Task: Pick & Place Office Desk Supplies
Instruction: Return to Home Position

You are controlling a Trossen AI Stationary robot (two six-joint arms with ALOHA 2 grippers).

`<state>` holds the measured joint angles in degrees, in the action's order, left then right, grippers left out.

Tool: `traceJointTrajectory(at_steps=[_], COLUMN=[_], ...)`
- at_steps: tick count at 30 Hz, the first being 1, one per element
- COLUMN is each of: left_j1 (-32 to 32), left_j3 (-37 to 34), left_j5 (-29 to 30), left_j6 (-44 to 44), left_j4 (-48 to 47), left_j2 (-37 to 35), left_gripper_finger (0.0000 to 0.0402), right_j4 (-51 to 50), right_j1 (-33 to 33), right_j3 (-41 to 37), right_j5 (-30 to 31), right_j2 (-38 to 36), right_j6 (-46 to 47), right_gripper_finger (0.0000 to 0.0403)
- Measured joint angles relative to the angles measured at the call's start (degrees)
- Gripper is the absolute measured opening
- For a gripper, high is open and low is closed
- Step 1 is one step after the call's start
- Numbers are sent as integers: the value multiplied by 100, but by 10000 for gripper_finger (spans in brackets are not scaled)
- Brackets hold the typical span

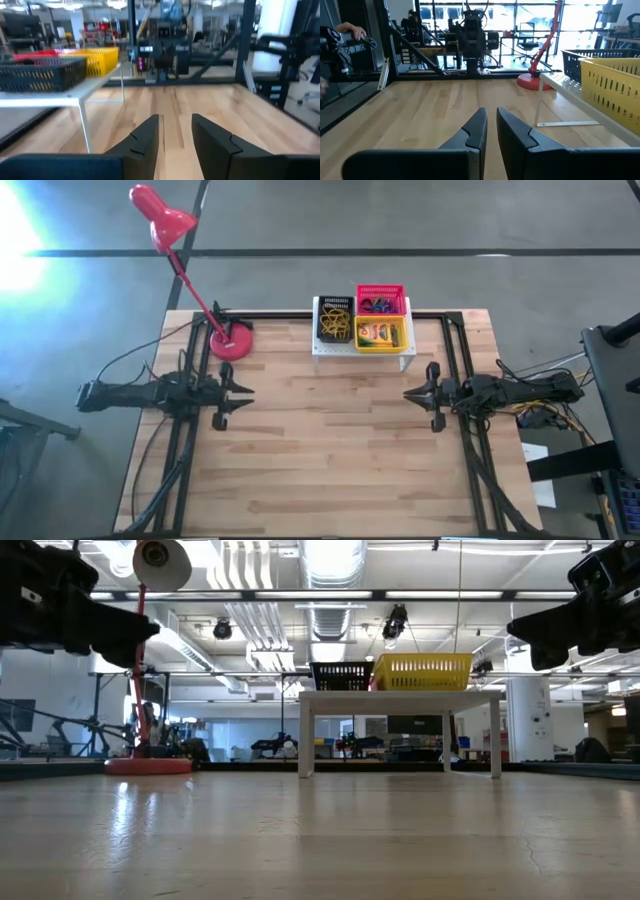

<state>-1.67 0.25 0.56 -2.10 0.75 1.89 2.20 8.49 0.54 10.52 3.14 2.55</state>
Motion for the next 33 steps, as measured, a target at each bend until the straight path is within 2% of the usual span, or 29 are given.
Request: traceJointTrajectory(at_steps=[2, 6, 16, 18, 21, 23, 33], left_j1=[11, 21, 28, 28, 28, 28, 31], left_j3=[-7, -7, -7, -7, -7, -7, -7], left_j5=[5, 28, 41, 37, 20, 19, 3], left_j6=[27, 38, -13, -193, -378, -268, -200], left_j4=[35, 236, 20, 18, 7, 5, 0], left_j2=[-206, -196, -190, -190, -190, -190, -190], left_gripper_finger=[120, 120, 115, 96, 33, 10, 2], right_j4=[0, 2, 0, 0, -1, -1, -1], right_j1=[0, -2, 0, 0, 0, 0, 0], right_j3=[0, 0, 2, 2, 2, 2, 2], right_j5=[0, 7, 0, 0, 0, 0, 0], right_j2=[0, 13, 39, 38, 39, 39, 39], right_j6=[1, 0, 0, 0, 0, 0, 0], right_gripper_finger=[38, 38, 38, 38, 38, 38, 38])
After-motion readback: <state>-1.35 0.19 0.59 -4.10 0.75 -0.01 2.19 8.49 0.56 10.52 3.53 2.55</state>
